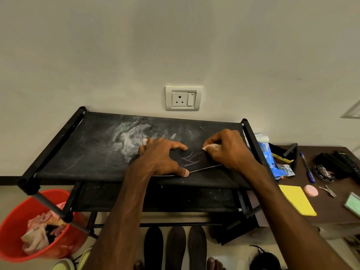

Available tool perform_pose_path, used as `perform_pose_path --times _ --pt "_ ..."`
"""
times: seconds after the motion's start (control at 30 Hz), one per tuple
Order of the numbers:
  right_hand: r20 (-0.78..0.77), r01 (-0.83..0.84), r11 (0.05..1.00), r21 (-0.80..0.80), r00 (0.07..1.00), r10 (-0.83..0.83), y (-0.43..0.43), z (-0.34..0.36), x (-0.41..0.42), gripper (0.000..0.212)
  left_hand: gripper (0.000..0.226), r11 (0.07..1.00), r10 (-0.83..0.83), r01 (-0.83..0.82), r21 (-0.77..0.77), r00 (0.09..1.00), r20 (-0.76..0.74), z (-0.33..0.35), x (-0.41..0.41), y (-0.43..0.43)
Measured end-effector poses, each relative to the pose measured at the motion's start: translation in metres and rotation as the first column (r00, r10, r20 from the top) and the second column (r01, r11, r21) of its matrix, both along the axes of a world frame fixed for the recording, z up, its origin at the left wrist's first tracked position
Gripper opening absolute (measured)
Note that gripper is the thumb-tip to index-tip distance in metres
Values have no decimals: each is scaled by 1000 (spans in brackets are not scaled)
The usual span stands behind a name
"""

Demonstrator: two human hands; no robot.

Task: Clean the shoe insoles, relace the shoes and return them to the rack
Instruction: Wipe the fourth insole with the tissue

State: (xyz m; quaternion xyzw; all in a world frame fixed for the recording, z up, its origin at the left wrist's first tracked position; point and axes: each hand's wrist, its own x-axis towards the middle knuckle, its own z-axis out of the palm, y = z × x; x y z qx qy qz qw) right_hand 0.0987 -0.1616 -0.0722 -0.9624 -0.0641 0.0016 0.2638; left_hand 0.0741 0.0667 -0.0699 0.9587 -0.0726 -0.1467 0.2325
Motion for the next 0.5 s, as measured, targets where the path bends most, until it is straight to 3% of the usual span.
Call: perform_pose_path --times 0.1,0.3,0.4,0.5 --pt "19 5 999 49 1000 -6 0 -3 4 10 81 1000 7 -7 -10 1000 3 1 0 0" --pt "-228 -290 956 46 929 292 -5 25 -19 9 83 999 32 -32 -42 999 5 -1 0 0" --pt "-201 -241 970 26 949 241 -5 22 -15 9 83 999 24 -24 -29 1000 3 0 0 -1" --pt "-42 -68 997 -32 997 67 4 8 -4 10 83 1000 17 -17 -19 1000 -10 2 0 -2"
